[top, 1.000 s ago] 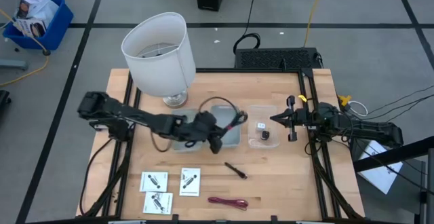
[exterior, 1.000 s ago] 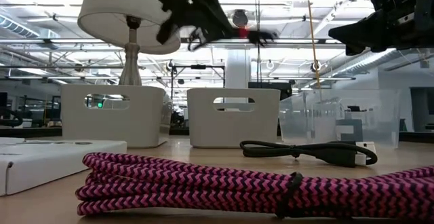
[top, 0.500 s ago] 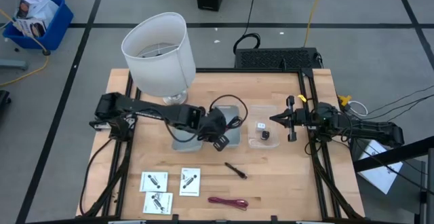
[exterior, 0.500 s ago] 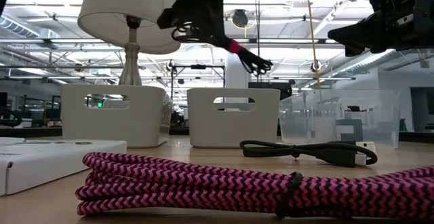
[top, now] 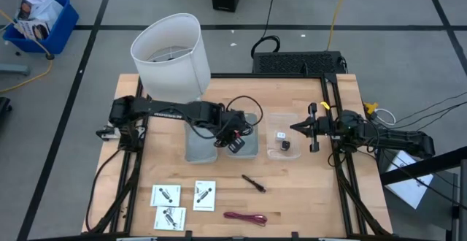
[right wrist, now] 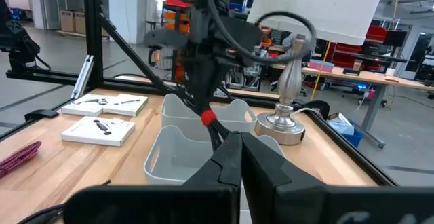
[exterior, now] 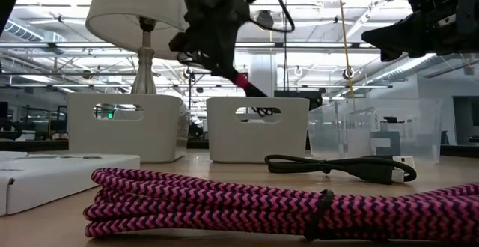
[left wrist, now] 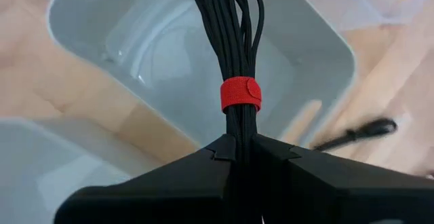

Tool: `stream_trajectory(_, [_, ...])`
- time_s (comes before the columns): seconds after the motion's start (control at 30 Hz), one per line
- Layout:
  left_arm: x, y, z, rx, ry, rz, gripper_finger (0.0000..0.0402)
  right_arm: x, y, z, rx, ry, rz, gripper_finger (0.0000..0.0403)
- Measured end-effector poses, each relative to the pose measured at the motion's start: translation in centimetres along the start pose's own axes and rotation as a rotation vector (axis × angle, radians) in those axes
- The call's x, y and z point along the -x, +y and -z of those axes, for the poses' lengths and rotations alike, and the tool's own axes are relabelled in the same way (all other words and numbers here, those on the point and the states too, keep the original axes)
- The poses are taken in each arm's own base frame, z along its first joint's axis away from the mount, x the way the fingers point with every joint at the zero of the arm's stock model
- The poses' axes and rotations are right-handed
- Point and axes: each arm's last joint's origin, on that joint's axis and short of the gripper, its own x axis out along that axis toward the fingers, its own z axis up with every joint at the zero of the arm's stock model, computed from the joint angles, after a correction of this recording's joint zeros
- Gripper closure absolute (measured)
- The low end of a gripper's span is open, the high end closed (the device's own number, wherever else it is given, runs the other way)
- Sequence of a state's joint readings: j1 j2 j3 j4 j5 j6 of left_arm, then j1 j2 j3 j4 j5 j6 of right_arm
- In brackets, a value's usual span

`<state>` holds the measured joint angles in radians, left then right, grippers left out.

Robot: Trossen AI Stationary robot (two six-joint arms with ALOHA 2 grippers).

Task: Pick and place items into bin
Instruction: Put the bottom black charger cable into the right gray bin

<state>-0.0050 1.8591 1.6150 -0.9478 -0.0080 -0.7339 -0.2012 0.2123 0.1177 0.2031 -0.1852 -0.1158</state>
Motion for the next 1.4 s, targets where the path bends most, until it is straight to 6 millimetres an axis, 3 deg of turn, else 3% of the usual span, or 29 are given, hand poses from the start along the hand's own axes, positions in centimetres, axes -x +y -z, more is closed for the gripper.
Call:
stream_trajectory(0.43, [-3.8, 1.1, -2.0, 0.012, 0.016, 0.002, 0.0379, -0.1, 0.0, 0.1, 0.003, 0.007, 0.0, 0.0403])
stream_trajectory(1.4, [-4.5, -0.7, -1.3, 0.07, -0.097, -0.042, 0.0361, -0.1, 0.0, 0.1, 0.019, 0.007, -0.001, 0.0403])
